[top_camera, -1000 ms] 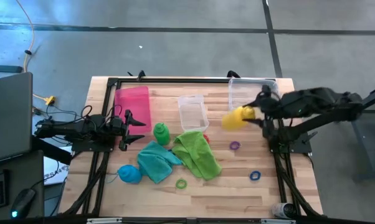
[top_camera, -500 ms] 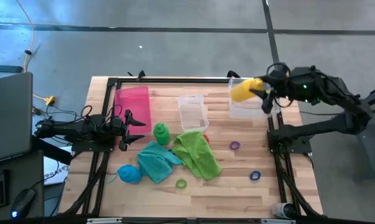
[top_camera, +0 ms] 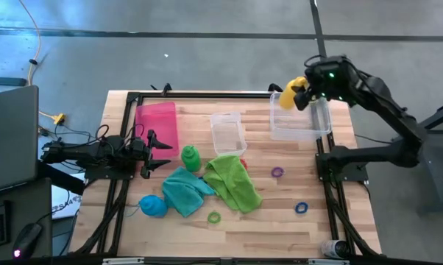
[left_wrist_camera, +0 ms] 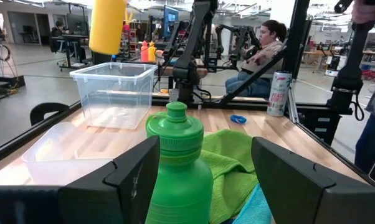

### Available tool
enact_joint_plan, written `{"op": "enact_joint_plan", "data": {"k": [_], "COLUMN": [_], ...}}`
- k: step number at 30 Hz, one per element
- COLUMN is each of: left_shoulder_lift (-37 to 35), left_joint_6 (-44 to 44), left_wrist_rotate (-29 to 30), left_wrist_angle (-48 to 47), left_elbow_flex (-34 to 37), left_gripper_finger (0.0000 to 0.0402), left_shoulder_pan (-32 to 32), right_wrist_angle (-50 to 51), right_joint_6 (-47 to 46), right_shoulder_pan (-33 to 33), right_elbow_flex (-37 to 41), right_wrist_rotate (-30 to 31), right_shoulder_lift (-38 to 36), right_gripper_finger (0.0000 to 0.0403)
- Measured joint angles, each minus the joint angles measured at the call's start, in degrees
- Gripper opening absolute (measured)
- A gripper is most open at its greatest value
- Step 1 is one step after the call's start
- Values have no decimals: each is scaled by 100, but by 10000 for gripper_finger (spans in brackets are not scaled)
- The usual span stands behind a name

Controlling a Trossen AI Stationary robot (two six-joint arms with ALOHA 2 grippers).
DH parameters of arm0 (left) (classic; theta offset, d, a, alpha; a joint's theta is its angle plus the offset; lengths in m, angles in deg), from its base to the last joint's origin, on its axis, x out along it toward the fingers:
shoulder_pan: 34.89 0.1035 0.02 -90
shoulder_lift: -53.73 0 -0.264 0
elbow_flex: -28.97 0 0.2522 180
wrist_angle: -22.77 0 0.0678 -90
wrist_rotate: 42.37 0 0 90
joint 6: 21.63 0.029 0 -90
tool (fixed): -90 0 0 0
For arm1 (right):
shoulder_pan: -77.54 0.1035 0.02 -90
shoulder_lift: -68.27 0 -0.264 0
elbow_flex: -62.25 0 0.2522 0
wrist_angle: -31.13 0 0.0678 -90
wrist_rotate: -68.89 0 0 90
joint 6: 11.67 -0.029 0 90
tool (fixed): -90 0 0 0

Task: Pick & Place Sports Items
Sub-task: Put the yellow water bottle into the right transparent bin

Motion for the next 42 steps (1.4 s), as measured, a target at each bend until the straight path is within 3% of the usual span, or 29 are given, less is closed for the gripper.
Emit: {"op": "enact_joint_plan", "data": {"k": [12,30,42], "left_shoulder_lift": [-1,-1,0], "left_joint_6": [0,0,0], "left_wrist_rotate": [0,0,0], "left_wrist_angle": [-1,0,0], "left_elbow_flex": [-2,-1,0], "left_gripper_finger": [249,249,249], "left_shoulder_pan": [1,0,0], "right_wrist_angle": [-11,-2195,-2866], "right_joint_6": [-212,-551,-619], "right_shoulder_pan": [-616,-728,-726], "right_elbow_flex": [439,2757,3340], "right_wrist_rotate": [-103,-190,-207], "right_shoulder_lift": [684,693,685], "right_gripper_finger": [208,208,228]}}
